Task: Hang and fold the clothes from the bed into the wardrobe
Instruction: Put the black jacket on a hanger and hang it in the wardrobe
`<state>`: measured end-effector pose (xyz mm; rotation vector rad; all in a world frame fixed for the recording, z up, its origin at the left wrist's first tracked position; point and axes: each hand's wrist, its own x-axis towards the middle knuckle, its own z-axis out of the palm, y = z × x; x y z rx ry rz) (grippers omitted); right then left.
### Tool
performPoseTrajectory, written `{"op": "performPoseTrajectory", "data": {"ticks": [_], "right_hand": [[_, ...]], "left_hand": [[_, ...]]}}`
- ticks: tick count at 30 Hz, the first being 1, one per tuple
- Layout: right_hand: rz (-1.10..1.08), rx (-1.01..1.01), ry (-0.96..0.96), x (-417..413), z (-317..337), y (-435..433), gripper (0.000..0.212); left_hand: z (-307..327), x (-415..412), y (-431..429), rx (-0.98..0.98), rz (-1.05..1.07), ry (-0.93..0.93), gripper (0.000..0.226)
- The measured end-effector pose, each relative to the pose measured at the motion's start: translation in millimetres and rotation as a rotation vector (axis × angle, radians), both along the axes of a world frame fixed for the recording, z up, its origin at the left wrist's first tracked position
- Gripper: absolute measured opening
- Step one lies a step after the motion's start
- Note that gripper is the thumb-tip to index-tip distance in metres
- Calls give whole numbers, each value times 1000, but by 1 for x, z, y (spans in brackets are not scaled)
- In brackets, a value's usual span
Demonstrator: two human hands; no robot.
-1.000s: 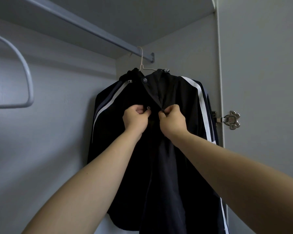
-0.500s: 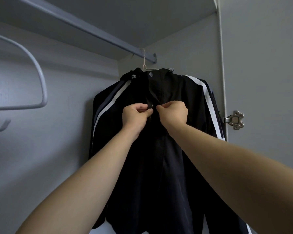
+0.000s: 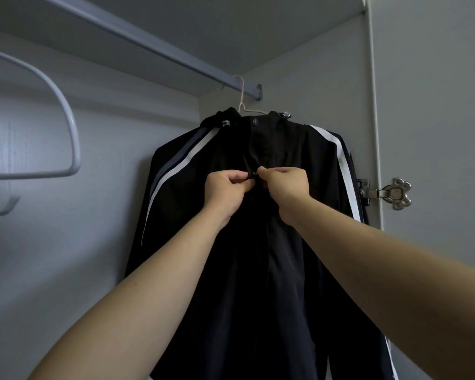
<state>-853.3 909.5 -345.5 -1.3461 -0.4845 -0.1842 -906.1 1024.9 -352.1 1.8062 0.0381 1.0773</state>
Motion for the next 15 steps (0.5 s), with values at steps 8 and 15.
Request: {"op": "performPoseTrajectory", "data": {"ticks": [8,15], "right_hand": [[133,-27,-90,-10,-9,-6,27],[118,-47,-95,-2,-17,3,32]], "left_hand": [[4,-5,-1,-126,-22,25,14],[4,-5,-7,-150,-29,26,21]]}}
